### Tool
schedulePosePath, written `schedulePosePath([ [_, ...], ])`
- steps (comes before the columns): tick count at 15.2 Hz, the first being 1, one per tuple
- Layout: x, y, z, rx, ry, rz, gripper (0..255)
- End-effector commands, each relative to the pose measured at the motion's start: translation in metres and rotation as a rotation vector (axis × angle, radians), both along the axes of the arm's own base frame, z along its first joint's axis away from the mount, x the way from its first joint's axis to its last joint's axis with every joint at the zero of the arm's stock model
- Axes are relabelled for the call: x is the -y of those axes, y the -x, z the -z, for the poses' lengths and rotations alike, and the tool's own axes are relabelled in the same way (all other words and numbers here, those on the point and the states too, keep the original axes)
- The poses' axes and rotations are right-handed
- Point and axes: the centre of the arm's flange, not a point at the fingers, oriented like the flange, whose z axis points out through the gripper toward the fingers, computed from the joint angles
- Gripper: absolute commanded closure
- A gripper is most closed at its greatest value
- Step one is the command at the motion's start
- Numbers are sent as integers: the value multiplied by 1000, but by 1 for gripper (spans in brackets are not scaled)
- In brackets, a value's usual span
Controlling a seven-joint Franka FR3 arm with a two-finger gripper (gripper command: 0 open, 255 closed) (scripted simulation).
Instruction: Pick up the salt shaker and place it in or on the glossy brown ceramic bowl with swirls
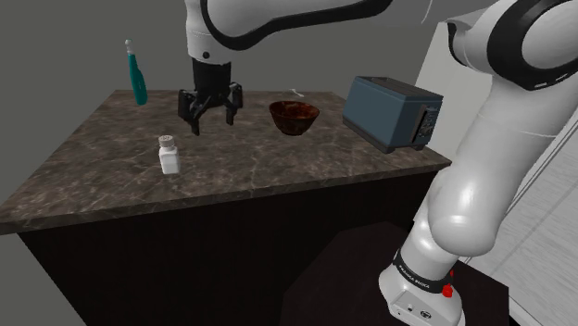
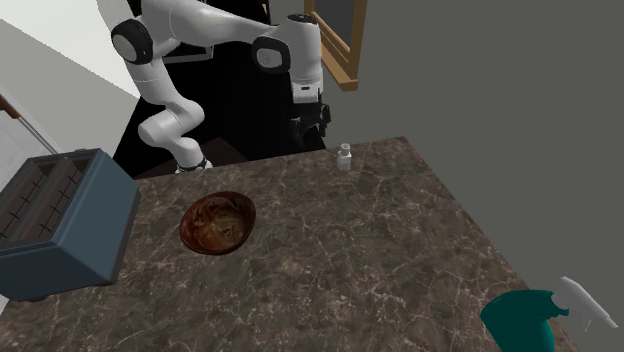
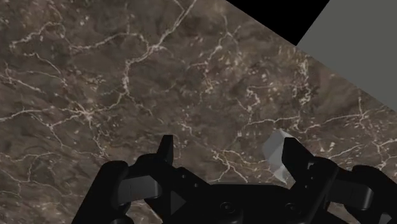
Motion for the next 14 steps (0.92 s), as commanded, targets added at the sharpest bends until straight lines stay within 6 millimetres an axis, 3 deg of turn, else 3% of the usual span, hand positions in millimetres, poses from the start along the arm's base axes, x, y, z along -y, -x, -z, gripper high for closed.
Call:
schedulePosePath([
  [1, -21, -13, 1, 4, -4, -5, 0],
  [7, -85, -49, 2, 14, -11, -24, 0],
  [14, -85, -55, 39, 14, -11, -24, 0],
])
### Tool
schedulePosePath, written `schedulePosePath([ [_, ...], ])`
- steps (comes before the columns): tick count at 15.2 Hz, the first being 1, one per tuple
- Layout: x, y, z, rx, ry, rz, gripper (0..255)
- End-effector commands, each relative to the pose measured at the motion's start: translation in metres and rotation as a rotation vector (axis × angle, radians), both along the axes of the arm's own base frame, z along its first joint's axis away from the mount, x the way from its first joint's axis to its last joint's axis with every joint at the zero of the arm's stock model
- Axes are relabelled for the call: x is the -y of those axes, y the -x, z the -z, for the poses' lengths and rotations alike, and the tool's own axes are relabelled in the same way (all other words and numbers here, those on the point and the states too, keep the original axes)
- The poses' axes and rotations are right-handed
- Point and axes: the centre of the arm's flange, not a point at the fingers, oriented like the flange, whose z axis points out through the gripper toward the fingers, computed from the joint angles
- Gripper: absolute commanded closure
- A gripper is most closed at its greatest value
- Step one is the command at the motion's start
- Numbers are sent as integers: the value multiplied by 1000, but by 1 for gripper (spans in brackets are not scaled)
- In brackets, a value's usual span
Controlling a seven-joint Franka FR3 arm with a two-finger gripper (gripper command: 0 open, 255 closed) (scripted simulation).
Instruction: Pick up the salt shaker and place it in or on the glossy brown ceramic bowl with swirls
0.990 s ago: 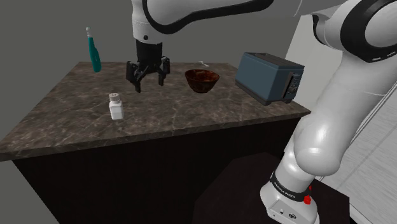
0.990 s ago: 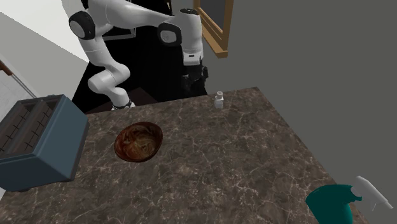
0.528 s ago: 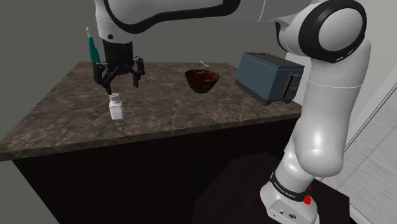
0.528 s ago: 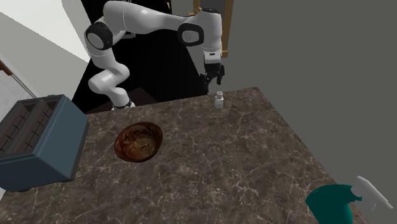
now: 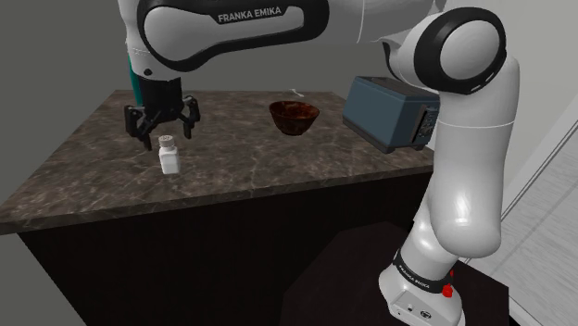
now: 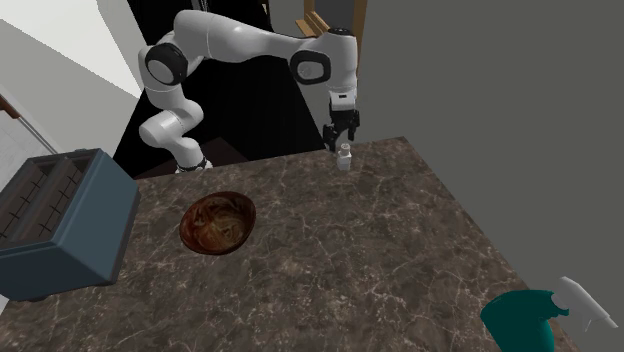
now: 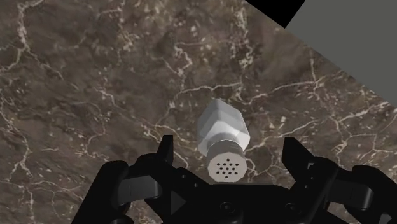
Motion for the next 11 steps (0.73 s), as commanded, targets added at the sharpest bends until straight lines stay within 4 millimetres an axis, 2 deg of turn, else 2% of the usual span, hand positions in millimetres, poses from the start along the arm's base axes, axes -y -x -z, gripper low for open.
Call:
schedulePosePath([
  [1, 0, -1, 8, 0, 0, 0, 0],
  [8, 0, -1, 8, 0, 0, 0, 0],
  [9, 0, -1, 8, 0, 0, 0, 255],
  [11, 0, -1, 8, 0, 0, 0, 255],
])
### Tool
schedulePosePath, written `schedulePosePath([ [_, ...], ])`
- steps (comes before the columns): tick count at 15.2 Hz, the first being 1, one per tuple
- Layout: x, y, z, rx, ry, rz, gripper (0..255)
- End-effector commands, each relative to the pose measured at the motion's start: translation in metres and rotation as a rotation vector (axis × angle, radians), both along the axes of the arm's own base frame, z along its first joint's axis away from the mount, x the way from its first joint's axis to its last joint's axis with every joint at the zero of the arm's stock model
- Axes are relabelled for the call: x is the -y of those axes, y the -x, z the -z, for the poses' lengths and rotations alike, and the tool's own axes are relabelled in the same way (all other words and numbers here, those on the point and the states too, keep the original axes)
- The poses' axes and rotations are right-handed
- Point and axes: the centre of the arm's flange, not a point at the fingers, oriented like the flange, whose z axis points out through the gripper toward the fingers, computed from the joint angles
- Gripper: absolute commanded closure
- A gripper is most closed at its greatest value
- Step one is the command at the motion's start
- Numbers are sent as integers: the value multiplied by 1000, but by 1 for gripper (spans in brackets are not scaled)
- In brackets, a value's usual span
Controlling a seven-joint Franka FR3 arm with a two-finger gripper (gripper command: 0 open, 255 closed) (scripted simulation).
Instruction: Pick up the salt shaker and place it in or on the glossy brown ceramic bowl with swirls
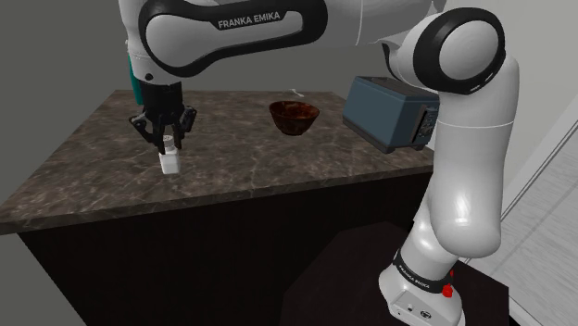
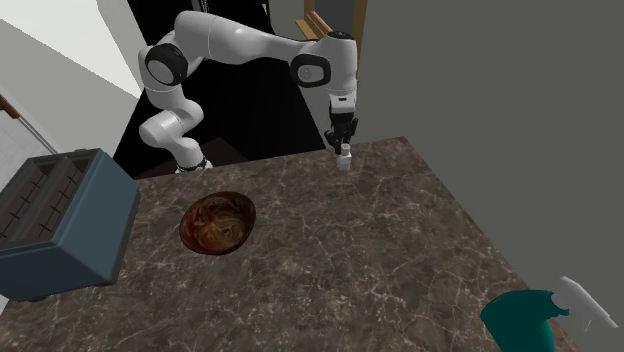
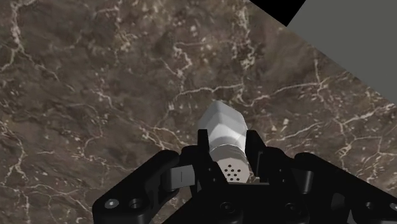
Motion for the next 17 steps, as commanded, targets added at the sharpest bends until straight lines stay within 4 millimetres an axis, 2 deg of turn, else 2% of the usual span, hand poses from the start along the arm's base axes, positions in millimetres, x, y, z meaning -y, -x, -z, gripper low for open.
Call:
schedulePosePath([
  [1, 0, 0, 0, 0, 0, 0, 255],
  [7, 0, 0, 0, 0, 0, 0, 255],
  [17, 0, 0, -53, 0, 0, 0, 255],
])
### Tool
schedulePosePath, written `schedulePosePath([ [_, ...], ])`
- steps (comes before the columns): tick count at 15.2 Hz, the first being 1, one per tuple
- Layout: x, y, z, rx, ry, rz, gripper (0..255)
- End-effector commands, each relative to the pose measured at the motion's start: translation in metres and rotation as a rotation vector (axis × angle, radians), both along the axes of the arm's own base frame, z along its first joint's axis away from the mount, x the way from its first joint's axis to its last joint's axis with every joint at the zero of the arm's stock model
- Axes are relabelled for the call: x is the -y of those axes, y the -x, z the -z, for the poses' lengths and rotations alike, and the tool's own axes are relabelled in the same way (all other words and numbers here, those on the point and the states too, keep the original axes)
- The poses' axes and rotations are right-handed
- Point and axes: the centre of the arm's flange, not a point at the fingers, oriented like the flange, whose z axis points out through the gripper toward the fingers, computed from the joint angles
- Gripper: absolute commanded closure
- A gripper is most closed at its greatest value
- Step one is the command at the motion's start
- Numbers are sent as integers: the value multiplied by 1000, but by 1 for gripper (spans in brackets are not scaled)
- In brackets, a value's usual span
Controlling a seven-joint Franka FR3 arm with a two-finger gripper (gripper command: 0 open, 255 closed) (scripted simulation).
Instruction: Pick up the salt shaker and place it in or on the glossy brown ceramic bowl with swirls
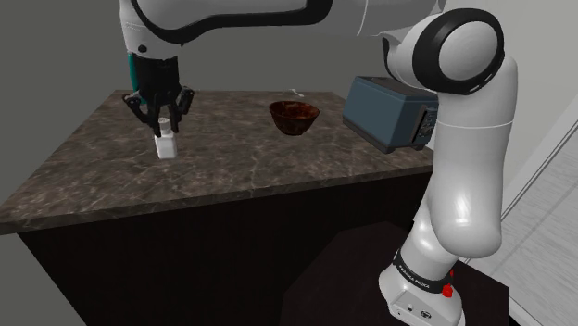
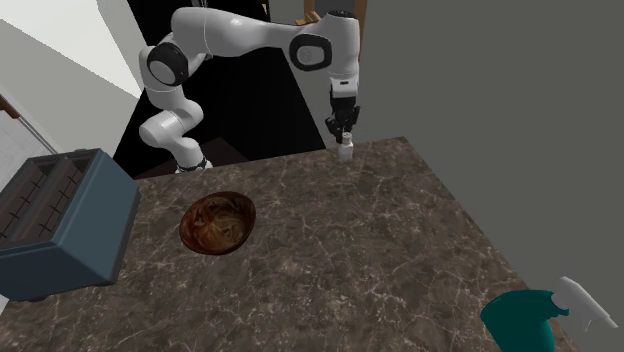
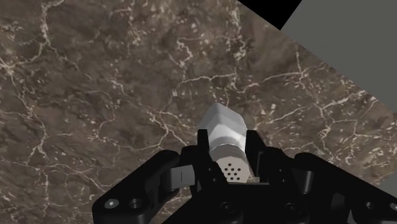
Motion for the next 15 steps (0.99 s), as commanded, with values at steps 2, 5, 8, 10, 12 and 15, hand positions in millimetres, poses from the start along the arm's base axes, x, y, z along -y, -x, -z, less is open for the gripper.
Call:
schedulePosePath([
  [2, 1, 0, -18, 0, 0, 0, 255],
  [5, 1, 0, -33, 0, 0, 0, 255],
  [8, 1, 0, -49, 0, 0, 0, 255],
  [10, 1, 0, -60, 0, 0, 0, 255],
  [12, 1, 0, -70, 0, 0, 0, 255],
  [15, 1, 0, -86, 0, 0, 0, 255],
])
